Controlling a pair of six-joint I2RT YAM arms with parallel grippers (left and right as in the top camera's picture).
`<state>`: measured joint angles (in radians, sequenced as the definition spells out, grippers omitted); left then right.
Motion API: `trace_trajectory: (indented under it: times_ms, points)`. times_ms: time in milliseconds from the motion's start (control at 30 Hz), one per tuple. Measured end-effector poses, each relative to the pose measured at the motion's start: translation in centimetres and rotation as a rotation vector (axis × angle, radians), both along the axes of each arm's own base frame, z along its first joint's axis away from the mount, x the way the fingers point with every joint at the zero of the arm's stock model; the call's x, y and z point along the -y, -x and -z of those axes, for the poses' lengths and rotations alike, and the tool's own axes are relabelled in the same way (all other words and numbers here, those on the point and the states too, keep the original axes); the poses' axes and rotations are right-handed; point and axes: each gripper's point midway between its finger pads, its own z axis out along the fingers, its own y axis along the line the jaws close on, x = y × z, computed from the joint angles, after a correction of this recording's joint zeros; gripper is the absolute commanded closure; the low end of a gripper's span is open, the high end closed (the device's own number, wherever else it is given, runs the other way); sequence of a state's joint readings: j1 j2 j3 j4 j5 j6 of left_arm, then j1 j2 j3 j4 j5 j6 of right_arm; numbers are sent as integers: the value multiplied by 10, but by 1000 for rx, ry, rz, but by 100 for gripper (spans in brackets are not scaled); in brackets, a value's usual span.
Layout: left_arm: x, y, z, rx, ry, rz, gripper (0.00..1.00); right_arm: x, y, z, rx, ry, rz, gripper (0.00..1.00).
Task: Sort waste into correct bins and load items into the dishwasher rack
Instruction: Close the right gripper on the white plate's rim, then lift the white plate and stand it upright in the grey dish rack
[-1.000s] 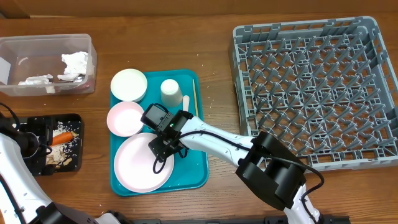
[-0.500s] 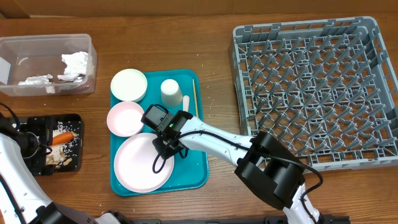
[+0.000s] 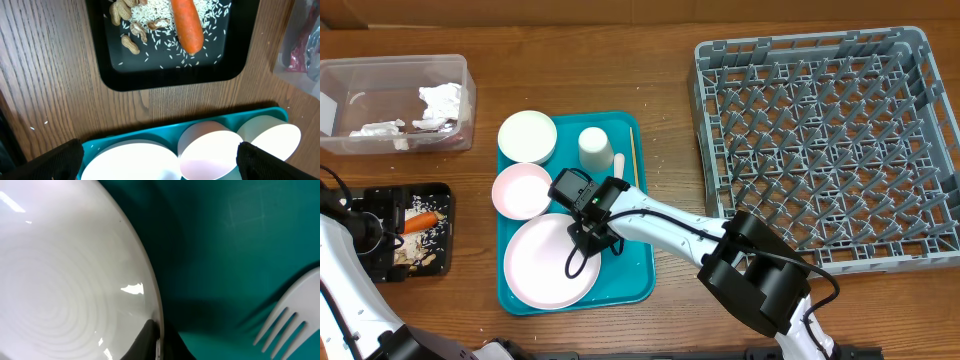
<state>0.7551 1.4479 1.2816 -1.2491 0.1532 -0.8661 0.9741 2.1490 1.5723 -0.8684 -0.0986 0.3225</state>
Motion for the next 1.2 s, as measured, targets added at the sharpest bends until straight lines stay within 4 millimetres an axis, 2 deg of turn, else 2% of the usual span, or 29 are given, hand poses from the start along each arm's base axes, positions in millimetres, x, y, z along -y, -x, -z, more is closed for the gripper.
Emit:
trace_trajectory:
  times_ms: [233,467,667,800,900,1067,1200]
  points:
    - [0,0,0,0,0,0,0,14,4,-8,-44,60,18,96]
    - [0,0,0,0,0,0,0,30,3,-33,-86,126,28,96]
    - [0,0,0,0,0,0,0,55,-7,-57,-87,212,62,96]
    - [0,0,0,0,1,0,0,82,-18,-73,-65,288,99,96]
    - [0,0,0,0,0,0,0,106,-30,-94,-27,316,143,96]
    - [0,0,0,0,0,0,0,155,-61,-148,67,261,287,96]
    - [0,0,0,0,0,0,0,213,-88,-197,176,207,456,96]
